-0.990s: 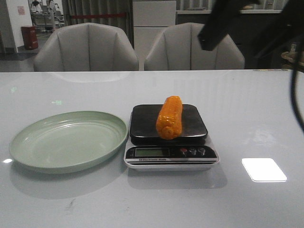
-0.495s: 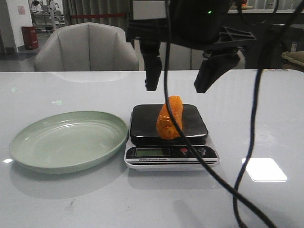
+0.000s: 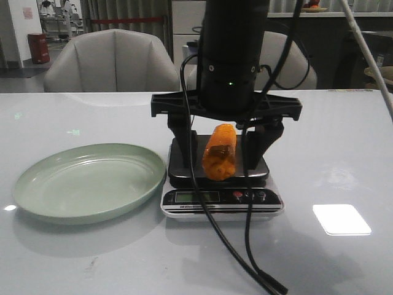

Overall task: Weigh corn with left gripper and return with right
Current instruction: 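Move the right gripper over the corn on the scale and grasp it, then lift the corn with the right gripper and lower it onto the plate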

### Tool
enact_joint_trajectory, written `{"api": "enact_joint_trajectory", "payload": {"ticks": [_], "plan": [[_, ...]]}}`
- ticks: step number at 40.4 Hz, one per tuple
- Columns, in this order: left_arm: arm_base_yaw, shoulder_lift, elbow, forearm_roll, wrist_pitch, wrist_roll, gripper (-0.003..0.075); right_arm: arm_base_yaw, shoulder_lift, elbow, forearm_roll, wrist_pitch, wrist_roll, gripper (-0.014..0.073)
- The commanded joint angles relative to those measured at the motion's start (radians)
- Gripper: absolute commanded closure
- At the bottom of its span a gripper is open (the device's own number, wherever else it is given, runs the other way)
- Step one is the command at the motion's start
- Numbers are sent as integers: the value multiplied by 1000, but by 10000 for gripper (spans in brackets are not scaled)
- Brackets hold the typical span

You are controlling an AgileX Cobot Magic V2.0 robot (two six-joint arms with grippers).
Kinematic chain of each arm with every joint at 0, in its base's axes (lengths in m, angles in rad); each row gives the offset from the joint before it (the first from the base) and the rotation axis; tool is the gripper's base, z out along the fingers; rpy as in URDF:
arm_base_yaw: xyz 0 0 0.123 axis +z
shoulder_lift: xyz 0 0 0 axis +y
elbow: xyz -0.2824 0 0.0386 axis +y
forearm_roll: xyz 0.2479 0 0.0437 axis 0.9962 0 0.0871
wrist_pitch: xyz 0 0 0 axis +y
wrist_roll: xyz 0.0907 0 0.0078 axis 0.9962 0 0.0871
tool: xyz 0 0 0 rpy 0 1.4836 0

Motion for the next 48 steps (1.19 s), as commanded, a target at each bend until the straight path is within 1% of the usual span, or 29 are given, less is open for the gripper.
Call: {"api": "enact_joint_trajectory", "payload": {"ticks": [1,3,5,8,10,12,14,20,24,34,43,46,48], "plan": [[2,-15,-22,6,-82,-3,599,-2,-39,-35,-24,-20,11,42],[2,-15,-22,6,-82,-3,599,-2,-35,-35,-23,-27,11,96],[2,-15,-22,6,-82,-3,599,-2,-33,-35,-23,-28,11,186],[2,-15,-22,6,-82,-3,599,-5,-31,-35,-23,-26,11,295],[2,-15,-22,6,-82,-3,599,-4,-31,-35,-20,-26,11,351],[2,-15,-22,6,-82,-3,599,-3,-32,-45,-13,-20,11,386],[2,-15,-22,6,-82,-3,599,3,-32,-61,-6,-12,9,403],[2,-15,-22,6,-82,-3,599,48,-32,-141,-2,1,8,408],[2,-15,-22,6,-82,-3,599,87,-29,-184,-2,-21,3,408],[2,-15,-22,6,-82,-3,599,175,-13,-194,4,-180,2,406],[2,-15,-22,6,-82,-3,599,205,61,-194,87,-242,2,403],[2,-15,-22,6,-82,-3,599,208,84,-194,116,-271,2,370],[2,-15,-22,6,-82,-3,599,210,94,-194,132,-293,2,329]]}}
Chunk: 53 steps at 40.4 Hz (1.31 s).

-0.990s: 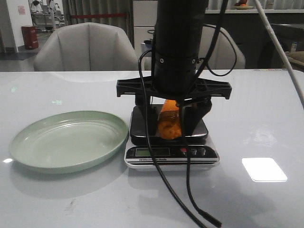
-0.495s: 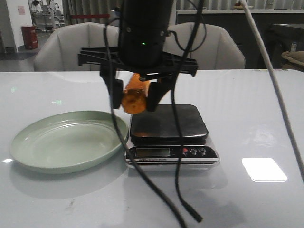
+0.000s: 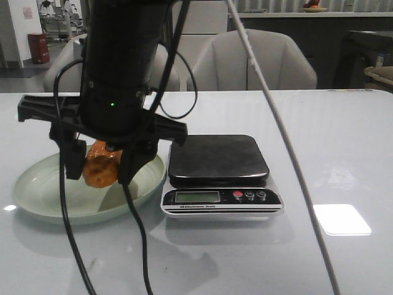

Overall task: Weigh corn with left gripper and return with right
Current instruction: 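Lift the corn with the right gripper and lower it onto the plate, then open the right gripper and raise it away from the plate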

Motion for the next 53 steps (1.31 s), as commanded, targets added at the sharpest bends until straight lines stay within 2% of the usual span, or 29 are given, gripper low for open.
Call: {"api": "enact_joint_trajectory", "payload": {"ticks": [1,11,15,24,28,35,43,53], "plan": [[2,-15,-22,6,-82,-3,599,1,-37,-34,33,-82,-7,309],[2,-15,-22,6,-82,-3,599,1,-8,-34,42,-114,-7,100],[2,-15,-22,6,-82,-3,599,1,-8,-34,42,-116,-7,67],[2,-15,-22,6,-82,-3,599,-6,-25,-34,41,-84,-13,67],[2,-15,-22,6,-82,-3,599,-24,-55,-34,39,-42,-56,69],[2,-15,-22,6,-82,-3,599,-66,-133,-34,39,47,-193,69],[2,-15,-22,6,-82,-3,599,-119,-236,-34,43,150,-422,69],[2,-15,-22,13,-82,-3,599,-215,-358,1,57,276,-595,69]]}}
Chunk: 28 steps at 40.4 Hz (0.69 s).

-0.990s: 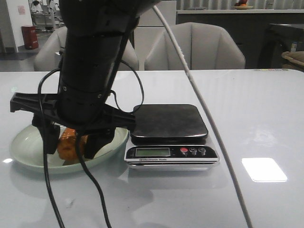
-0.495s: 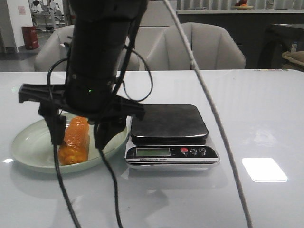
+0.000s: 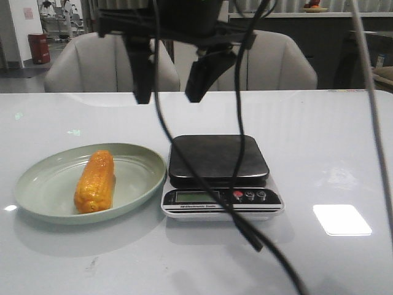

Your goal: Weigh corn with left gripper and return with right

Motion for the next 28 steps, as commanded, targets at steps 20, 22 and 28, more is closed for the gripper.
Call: {"api": "enact_joint_trajectory", "payload": {"ticks": [20,22,28], "plan": [[2,-15,-22,9,-82,-3,599,-210,-527,426,241,-155,-356,69],[2,-15,-22,9,-82,-3,599,-210,-578,470,241,-177,-367,69],[2,-15,-22,9,-82,-3,599,-210,-762,626,240,-264,-373,69]]}}
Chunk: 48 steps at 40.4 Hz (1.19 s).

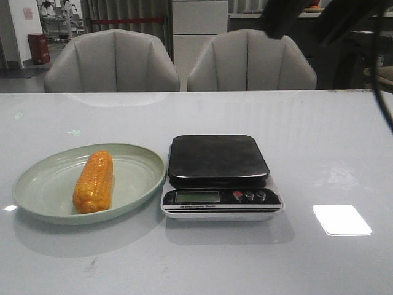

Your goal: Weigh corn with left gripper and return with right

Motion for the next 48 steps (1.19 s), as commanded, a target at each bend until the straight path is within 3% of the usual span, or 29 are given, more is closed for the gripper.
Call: {"api": "enact_joint_trajectory", "payload": {"ticks": [1,29,42,45,48], "plan": [[2,-15,-22,7,-82,-3,599,-8,-147,61,18,-110,-16,69],[2,-15,-22,7,-82,-3,599,-8,-1028,657,-4,-429,-69,69],[2,-15,-22,7,-82,-3,599,-8,-1128,812,-5,-530,-69,74],[2,-15,-22,7,-82,-3,599,-8,-1128,818,-5,-530,-69,145],[2,-15,-20,7,-82,-3,599,-8,-1128,822,-5,-530,-69,327]]}}
